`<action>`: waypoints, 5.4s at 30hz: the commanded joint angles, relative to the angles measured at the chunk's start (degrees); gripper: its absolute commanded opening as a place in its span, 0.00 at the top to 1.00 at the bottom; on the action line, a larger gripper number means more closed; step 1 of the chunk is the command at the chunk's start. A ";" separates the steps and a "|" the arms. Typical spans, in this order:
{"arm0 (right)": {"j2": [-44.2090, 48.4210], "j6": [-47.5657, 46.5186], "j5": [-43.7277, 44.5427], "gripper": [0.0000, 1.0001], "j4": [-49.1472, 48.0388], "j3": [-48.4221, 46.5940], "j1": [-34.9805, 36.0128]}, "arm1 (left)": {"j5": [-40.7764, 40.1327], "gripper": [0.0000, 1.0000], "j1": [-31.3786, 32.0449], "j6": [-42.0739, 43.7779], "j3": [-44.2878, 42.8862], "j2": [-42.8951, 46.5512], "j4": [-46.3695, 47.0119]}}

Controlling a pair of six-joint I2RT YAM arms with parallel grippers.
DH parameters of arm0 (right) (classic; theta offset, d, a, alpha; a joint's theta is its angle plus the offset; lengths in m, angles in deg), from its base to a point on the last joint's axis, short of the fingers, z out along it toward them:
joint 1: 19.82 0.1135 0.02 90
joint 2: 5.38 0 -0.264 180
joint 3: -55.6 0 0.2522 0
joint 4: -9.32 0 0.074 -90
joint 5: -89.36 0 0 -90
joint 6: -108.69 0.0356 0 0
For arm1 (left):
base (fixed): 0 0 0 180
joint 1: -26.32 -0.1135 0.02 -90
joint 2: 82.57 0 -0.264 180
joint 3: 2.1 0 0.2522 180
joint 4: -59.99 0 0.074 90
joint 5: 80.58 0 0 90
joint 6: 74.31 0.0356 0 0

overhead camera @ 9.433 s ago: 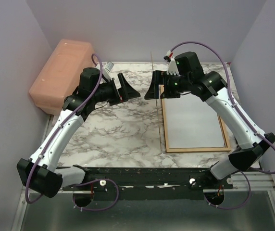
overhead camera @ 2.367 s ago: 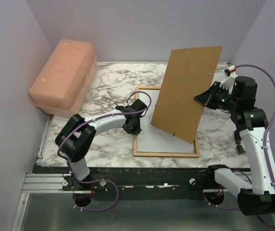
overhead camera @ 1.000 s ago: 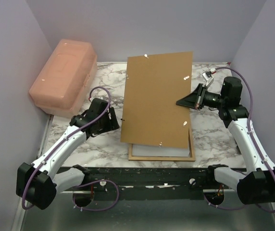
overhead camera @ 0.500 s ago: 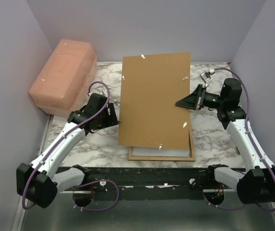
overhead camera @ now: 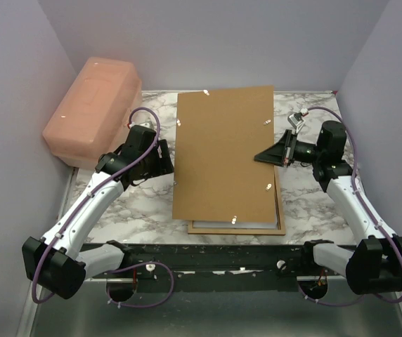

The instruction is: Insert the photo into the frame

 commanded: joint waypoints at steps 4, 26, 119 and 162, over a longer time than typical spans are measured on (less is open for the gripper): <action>0.16 8.52 -4.83 0.99 -15.23 3.85 -0.08 | -4.29 0.24 -0.06 1.33 -3.04 0.28 -3.44; -0.59 12.34 -7.35 0.99 -20.66 6.14 -0.08 | -13.91 0.24 -0.14 7.98 -16.73 -0.47 -9.47; 8.09 -1.87 3.02 1.00 2.13 7.90 -0.16 | -0.61 0.27 -0.84 2.71 13.91 4.72 0.02; 4.04 -4.99 1.57 0.99 9.72 2.29 -10.55 | 0.98 0.75 8.16 -6.02 18.30 -21.58 17.91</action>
